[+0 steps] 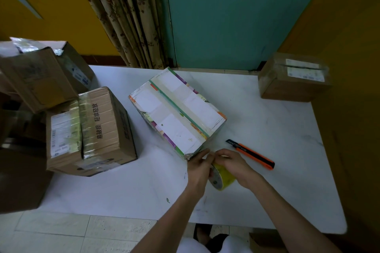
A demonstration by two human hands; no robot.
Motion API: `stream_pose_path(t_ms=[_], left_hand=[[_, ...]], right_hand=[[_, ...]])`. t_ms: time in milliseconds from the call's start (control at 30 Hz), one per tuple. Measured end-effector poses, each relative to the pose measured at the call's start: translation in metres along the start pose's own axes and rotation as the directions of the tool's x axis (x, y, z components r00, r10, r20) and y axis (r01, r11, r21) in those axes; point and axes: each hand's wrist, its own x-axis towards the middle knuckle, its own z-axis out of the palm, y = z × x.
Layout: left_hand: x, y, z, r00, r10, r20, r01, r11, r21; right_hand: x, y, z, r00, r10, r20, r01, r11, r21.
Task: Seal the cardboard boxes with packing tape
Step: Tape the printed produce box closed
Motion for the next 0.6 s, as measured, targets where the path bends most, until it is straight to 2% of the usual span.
stream_pose_path(t_ms=[100,300,467,600], left_hand=[[0.001,-0.003,0.001,0.999,0.031,-0.037,-0.033,0.998,-0.053],[-0.002,-0.001,0.003,0.988,0.113,-0.101,-0.107,0.992,0.064],[-0.002,0.006,0.0,0.983,0.168,-0.079,-0.154,0.976,0.155],[0.0,0.012,-0.005,0.989,0.146,-0.036,-0.137,0.973,0.188]], right_hand=[[0.002,0.001,0.0,0.998,0.053,0.028,-0.053,0.999,-0.001],[0.0,0.001,0.007,0.996,0.086,-0.04,-0.085,0.996,0.019],[-0.01,-0.004,0.011,0.992,0.107,-0.07,-0.102,0.992,0.068],[-0.018,-0.003,0.02,0.987,0.092,-0.131,-0.083,0.994,0.07]])
